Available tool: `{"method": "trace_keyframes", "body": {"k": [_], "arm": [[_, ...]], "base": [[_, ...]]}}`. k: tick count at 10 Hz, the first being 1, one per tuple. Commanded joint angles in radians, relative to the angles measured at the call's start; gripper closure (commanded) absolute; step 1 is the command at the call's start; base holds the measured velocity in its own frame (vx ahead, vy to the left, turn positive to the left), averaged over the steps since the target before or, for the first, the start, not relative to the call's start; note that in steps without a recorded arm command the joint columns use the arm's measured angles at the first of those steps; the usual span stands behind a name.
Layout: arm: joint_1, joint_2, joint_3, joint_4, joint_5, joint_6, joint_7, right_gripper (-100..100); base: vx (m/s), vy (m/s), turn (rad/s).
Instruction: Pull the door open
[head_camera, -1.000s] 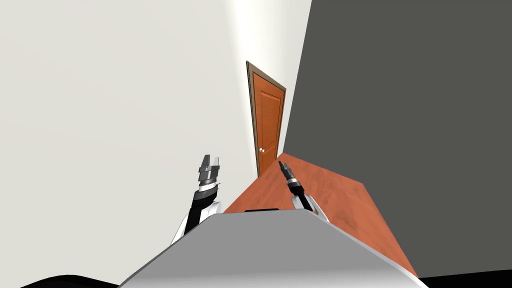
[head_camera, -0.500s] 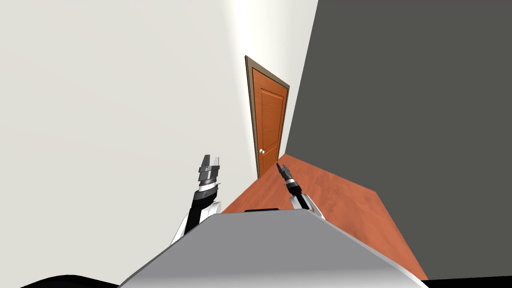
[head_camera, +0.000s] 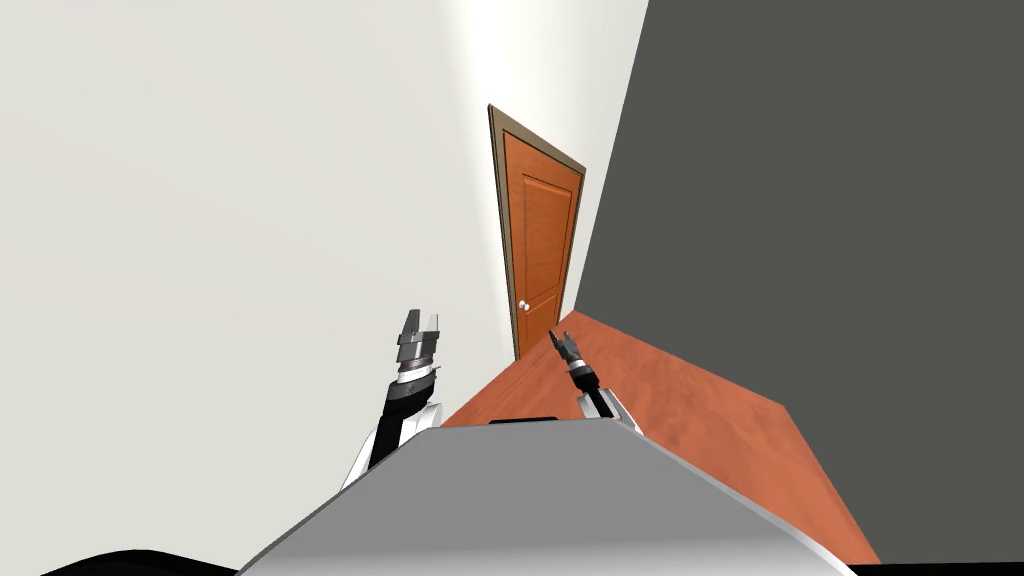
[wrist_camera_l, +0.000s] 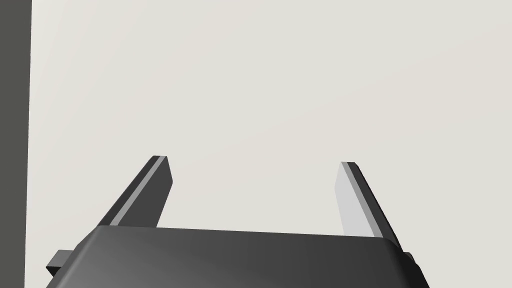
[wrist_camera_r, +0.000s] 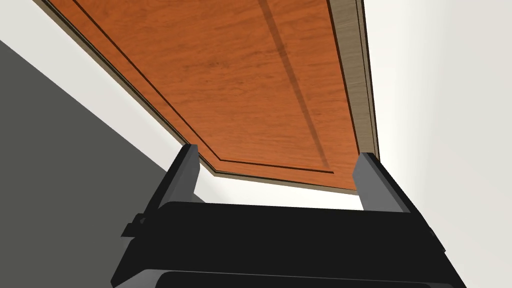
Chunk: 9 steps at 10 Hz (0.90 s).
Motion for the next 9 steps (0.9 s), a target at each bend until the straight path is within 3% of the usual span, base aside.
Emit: {"method": "trace_keyframes", "body": {"k": [1,9], "arm": [[-0.014,0.002,-0.002,0.044,0.016,-0.018,0.035,-100],[-0.082,0.022,-0.007,0.226,0.091,-0.078,0.187,-100]], "base": [[0.079,-0.094,0.099],[0.071,-0.089,0.087]]}}
